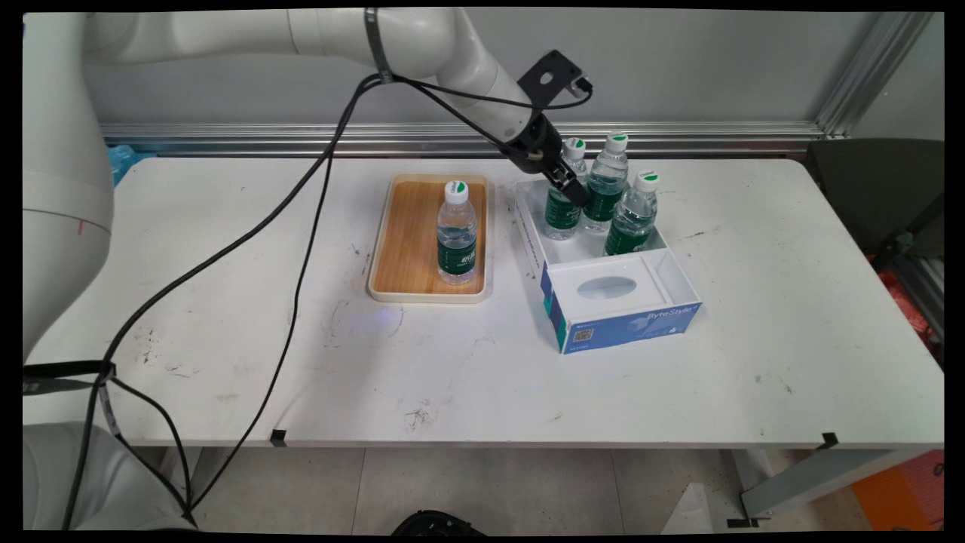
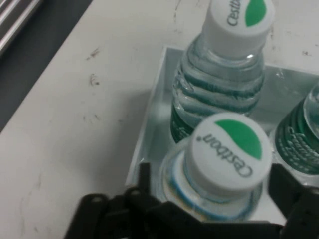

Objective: Pick up the green bottle from the white box, then place the picked object on the tray

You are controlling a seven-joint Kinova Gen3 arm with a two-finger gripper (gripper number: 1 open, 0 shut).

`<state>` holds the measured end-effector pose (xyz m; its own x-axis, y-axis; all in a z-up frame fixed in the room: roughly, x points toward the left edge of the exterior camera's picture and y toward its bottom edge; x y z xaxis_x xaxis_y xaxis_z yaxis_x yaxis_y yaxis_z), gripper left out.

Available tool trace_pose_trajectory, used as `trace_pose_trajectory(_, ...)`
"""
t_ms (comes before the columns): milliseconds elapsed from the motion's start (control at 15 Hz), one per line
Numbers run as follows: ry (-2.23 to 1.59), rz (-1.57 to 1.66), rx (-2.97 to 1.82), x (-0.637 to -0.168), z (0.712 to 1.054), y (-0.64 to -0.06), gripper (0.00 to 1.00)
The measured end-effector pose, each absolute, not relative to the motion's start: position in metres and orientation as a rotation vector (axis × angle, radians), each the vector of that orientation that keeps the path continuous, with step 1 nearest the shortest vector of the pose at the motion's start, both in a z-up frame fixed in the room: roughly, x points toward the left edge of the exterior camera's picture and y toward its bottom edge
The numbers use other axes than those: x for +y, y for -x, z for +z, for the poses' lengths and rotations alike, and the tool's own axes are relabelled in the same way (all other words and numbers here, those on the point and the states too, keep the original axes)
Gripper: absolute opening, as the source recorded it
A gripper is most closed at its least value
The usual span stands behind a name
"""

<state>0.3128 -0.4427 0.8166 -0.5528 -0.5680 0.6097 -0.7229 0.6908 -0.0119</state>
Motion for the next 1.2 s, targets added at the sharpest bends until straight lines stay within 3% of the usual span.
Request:
trace_pose_trajectory(67,-0.983,0.355,-2.322,-0.444,0.815,-0.312,0.00)
trace_pose_trajectory(600,-0.951,0.384,-2.348,-0.445,0.818,-0.312,0.00)
trace_pose_trajectory(1200,-0.933,0.414,-2.332,-0.422,0.880,-0.327,0.00)
